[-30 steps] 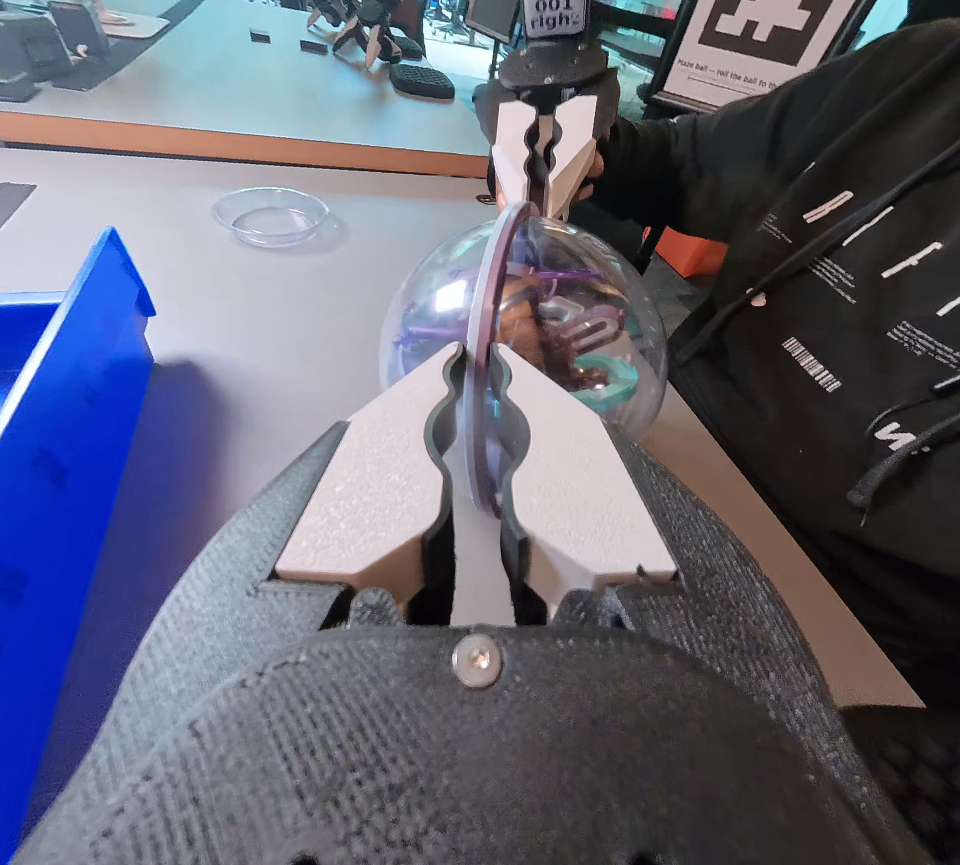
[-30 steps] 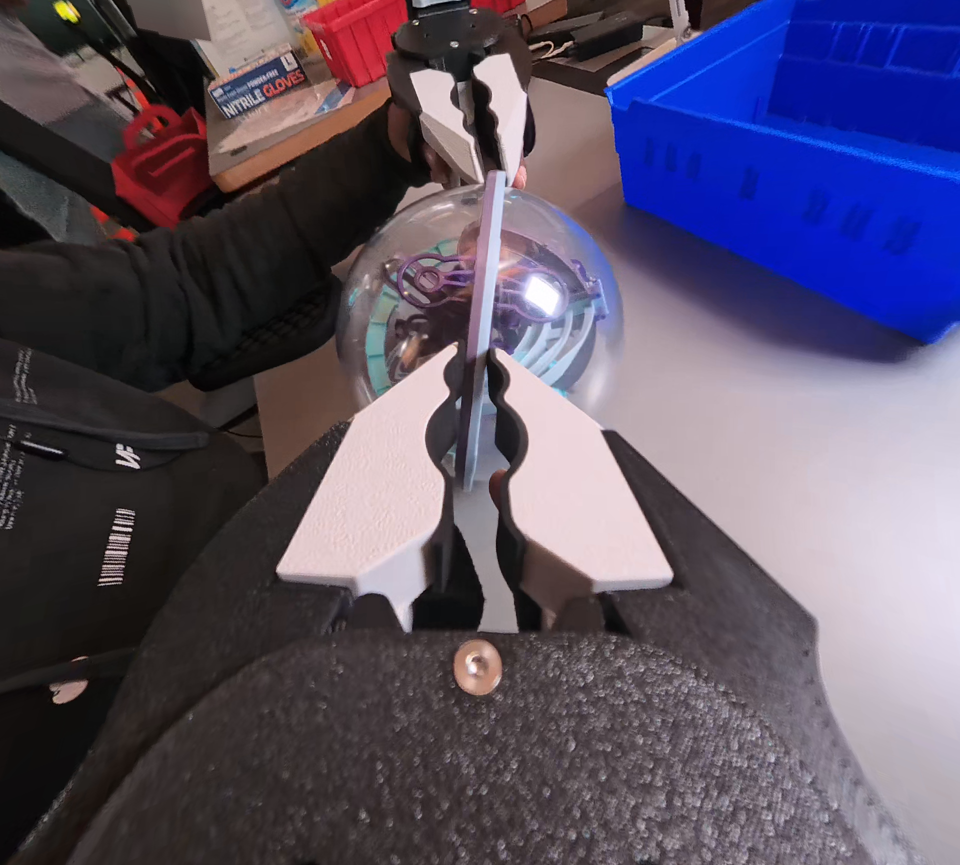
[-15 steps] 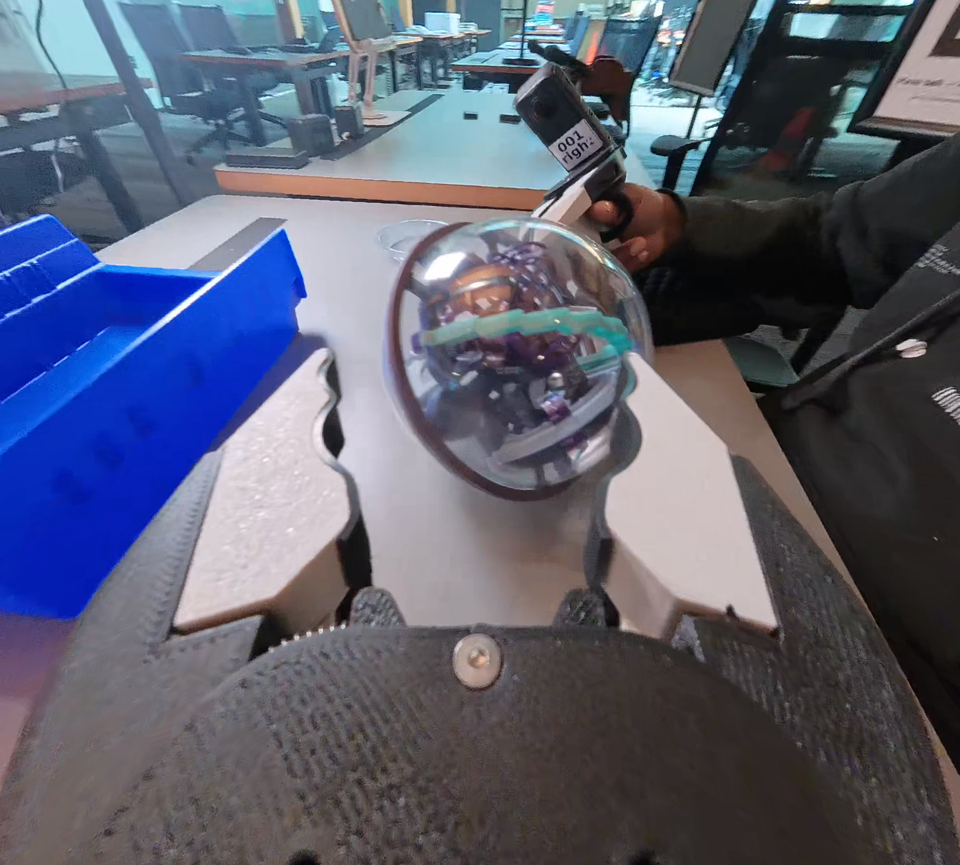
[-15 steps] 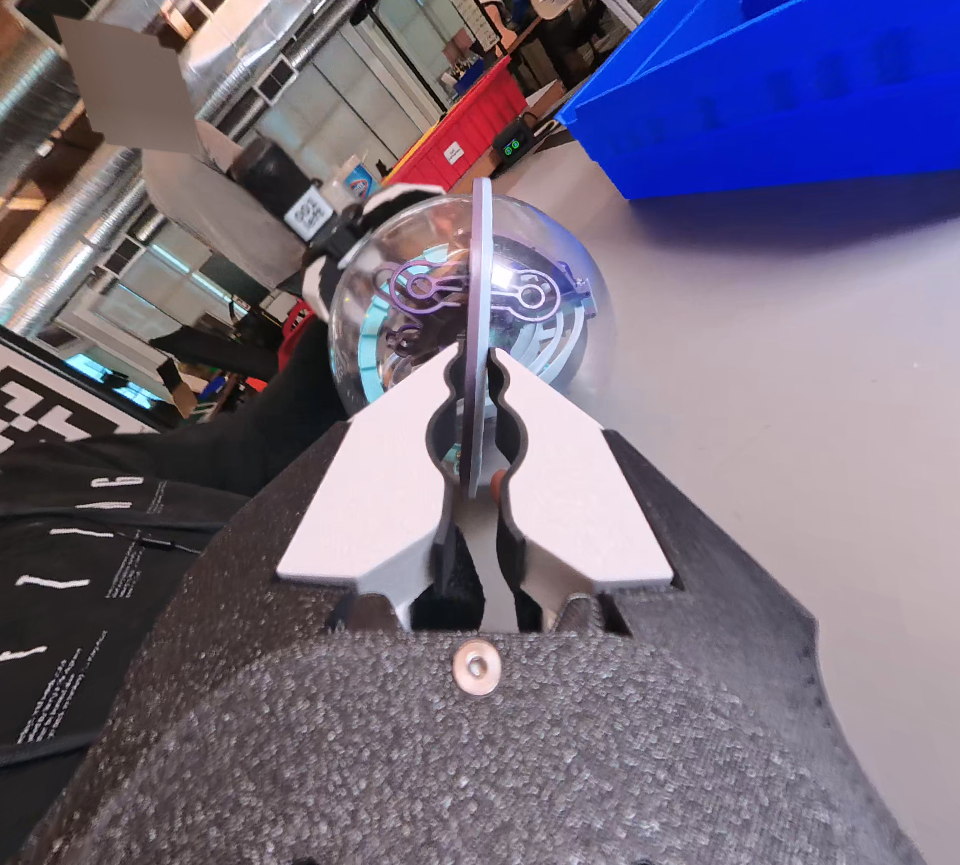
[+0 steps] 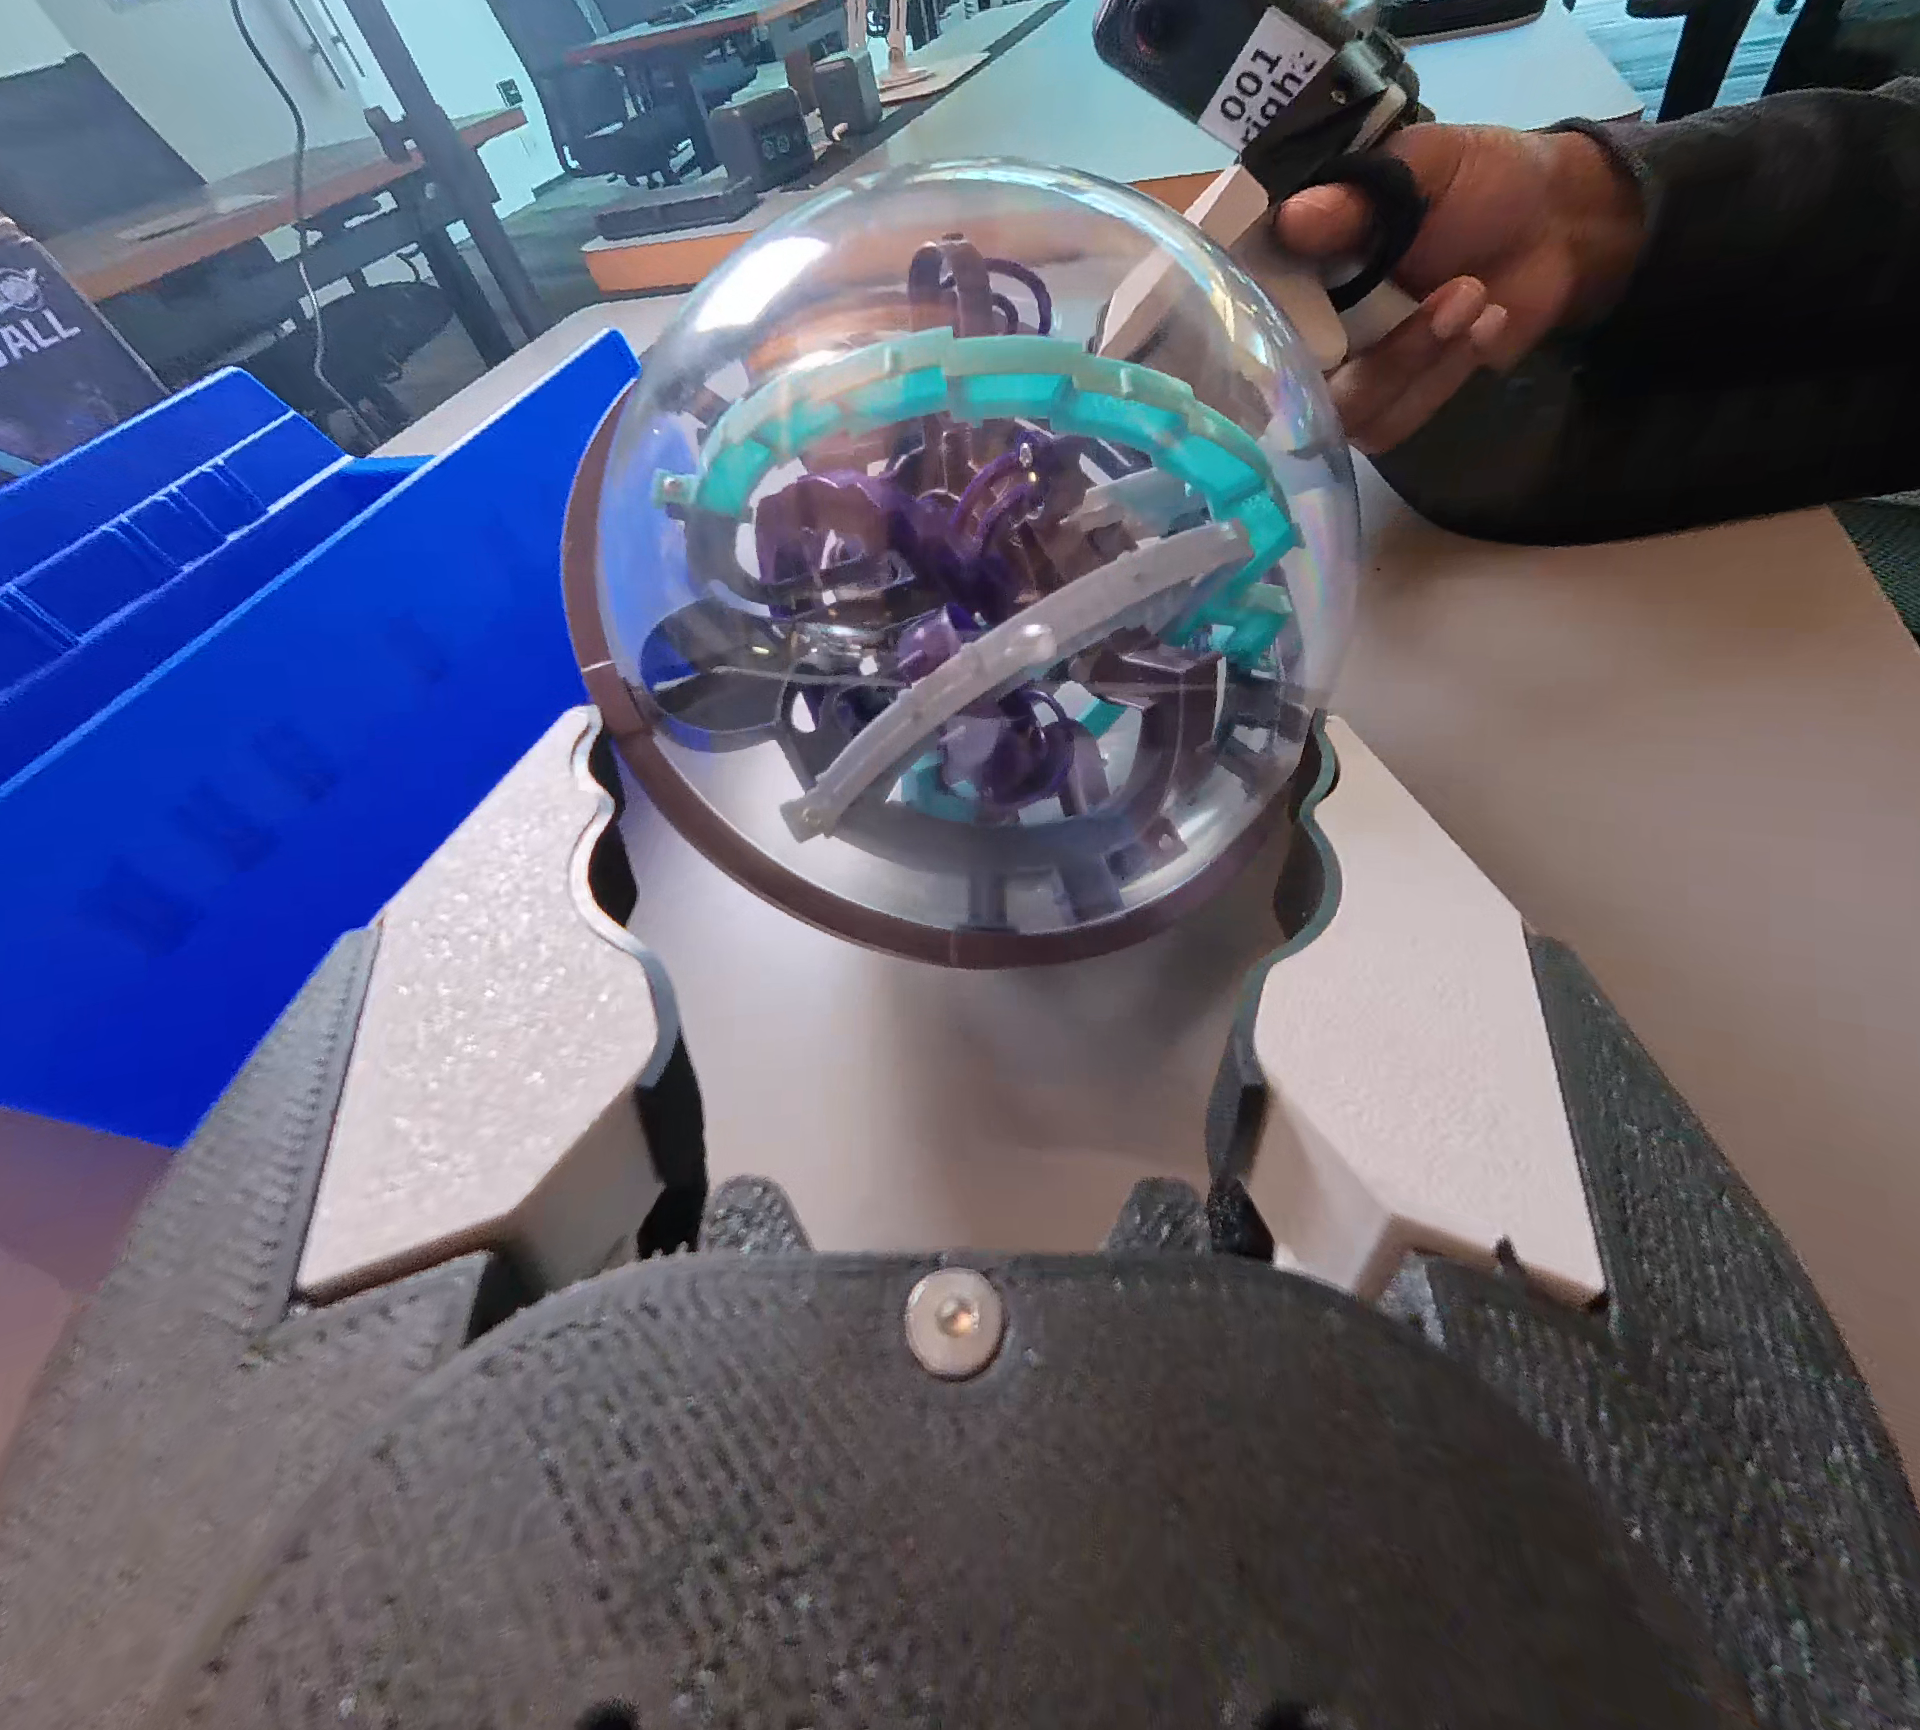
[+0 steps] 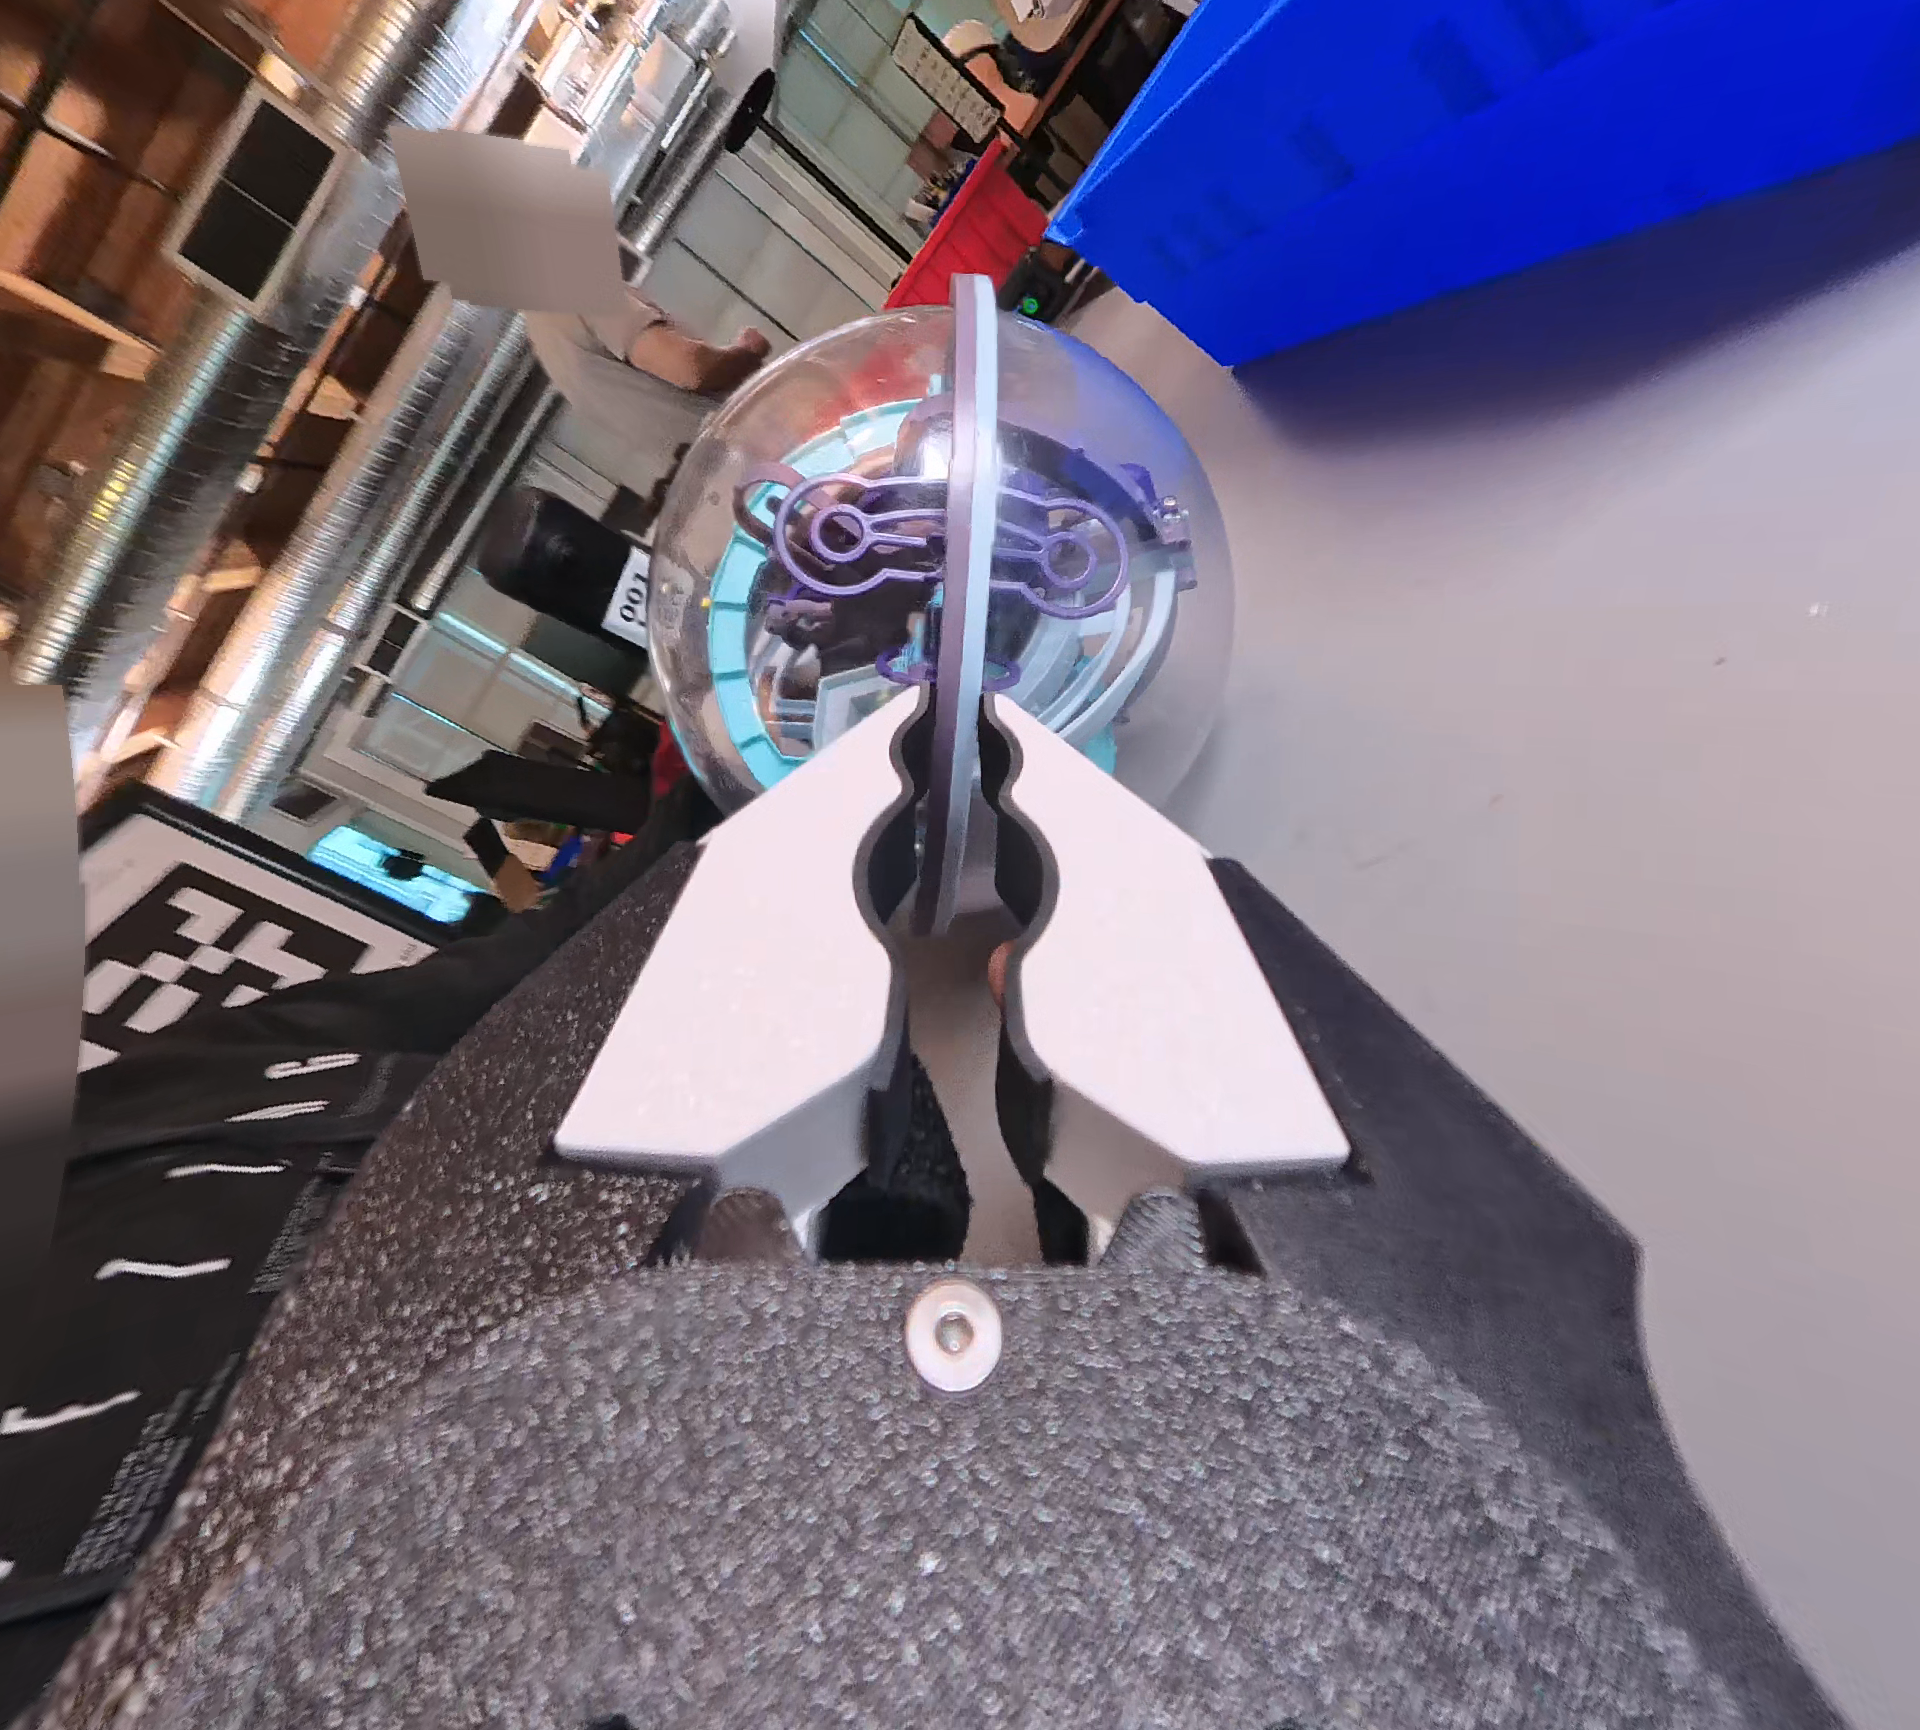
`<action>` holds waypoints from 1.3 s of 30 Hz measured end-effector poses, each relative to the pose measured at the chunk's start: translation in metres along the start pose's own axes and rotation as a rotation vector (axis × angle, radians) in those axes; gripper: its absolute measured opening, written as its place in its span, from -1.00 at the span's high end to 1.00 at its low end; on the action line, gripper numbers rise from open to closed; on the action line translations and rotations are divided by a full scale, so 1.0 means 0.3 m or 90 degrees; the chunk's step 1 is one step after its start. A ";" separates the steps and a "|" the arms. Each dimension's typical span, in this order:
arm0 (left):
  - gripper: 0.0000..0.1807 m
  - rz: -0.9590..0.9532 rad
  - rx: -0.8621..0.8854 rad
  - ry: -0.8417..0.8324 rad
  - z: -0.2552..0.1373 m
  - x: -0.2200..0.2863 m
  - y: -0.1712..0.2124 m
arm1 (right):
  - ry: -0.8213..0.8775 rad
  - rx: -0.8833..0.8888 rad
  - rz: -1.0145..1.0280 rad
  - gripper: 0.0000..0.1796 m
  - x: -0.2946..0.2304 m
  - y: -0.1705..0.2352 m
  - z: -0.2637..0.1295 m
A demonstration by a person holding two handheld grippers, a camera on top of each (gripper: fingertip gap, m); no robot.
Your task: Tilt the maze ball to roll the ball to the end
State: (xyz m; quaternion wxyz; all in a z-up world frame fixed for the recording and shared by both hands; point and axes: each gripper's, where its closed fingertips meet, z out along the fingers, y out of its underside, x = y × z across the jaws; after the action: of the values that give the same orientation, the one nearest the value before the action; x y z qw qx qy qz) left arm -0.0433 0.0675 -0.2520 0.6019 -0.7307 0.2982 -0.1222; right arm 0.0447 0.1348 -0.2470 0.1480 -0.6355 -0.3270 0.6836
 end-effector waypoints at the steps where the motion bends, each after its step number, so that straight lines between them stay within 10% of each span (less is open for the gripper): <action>1: -0.40 0.000 0.000 -0.001 0.000 0.001 -0.001 | -0.012 0.001 0.021 0.93 0.000 0.001 0.000; 24: -0.21 -0.025 0.024 -0.040 -0.042 -0.026 -0.064 | 0.122 -0.065 -0.164 0.70 0.052 0.043 0.030; 31: -0.18 -0.022 0.026 -0.041 -0.044 -0.024 -0.070 | 0.225 -0.096 -0.691 0.41 0.013 -0.014 -0.009; 39: -0.18 -0.030 0.030 -0.037 -0.039 -0.030 -0.073 | 0.326 -0.200 -1.052 0.52 0.060 0.064 0.030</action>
State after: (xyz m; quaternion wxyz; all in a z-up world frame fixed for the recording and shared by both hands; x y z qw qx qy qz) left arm -0.0505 0.0655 -0.2267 0.6245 -0.7263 0.2600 -0.1220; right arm 0.0375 0.1293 -0.2734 0.5754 -0.3422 -0.7293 0.1414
